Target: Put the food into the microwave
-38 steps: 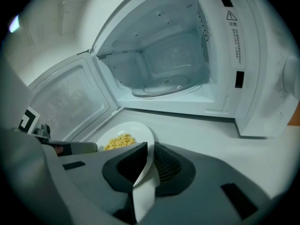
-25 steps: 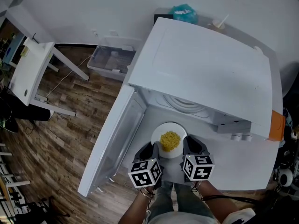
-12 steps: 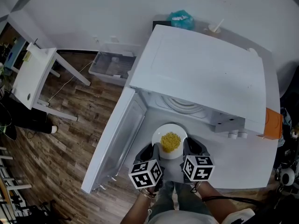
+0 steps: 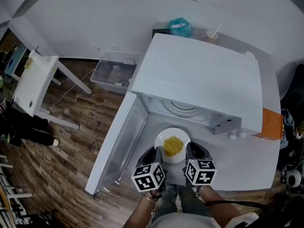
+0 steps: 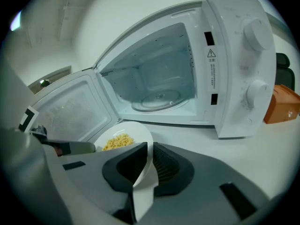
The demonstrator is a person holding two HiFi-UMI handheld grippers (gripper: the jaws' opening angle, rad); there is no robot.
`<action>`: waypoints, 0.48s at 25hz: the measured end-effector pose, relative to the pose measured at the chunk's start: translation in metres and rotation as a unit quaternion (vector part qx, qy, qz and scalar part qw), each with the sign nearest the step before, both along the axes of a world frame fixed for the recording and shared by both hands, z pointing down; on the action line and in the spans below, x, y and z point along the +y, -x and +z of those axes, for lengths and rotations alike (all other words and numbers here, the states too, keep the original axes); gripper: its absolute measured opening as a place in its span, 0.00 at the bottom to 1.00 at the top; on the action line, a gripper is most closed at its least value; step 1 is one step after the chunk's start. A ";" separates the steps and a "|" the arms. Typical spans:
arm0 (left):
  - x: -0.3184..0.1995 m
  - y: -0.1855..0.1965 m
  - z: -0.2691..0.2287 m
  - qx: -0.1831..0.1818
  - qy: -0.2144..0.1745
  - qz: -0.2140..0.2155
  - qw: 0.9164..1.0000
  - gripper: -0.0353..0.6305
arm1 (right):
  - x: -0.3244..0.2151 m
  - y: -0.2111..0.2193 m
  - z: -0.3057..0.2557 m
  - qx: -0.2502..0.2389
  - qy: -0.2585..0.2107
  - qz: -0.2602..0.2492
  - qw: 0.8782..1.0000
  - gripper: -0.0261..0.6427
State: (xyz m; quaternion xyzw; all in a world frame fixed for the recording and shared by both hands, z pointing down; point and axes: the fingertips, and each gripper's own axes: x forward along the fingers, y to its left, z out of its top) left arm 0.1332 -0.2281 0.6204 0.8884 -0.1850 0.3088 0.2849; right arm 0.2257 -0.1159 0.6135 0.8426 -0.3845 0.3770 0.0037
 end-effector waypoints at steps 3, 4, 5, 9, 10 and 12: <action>0.001 -0.005 -0.005 0.004 -0.003 0.004 1.000 0.14 | 0.002 -0.002 -0.006 0.003 -0.001 0.006 1.000 0.09; 0.001 -0.006 -0.007 0.005 -0.003 0.006 1.000 0.14 | 0.004 -0.003 -0.008 0.004 -0.001 0.008 1.000 0.09; 0.001 -0.007 -0.009 0.006 -0.004 0.007 1.000 0.14 | 0.005 -0.003 -0.009 0.005 -0.002 0.010 1.000 0.09; 0.004 -0.015 -0.015 0.010 -0.007 0.017 1.000 0.14 | 0.009 -0.008 -0.016 0.008 -0.006 0.021 1.000 0.09; 0.004 -0.017 -0.017 0.011 -0.007 0.019 1.000 0.14 | 0.010 -0.010 -0.018 0.009 -0.008 0.023 1.000 0.09; 0.005 -0.019 -0.022 0.012 -0.010 0.023 1.000 0.14 | 0.011 -0.012 -0.023 0.010 -0.010 0.026 1.000 0.09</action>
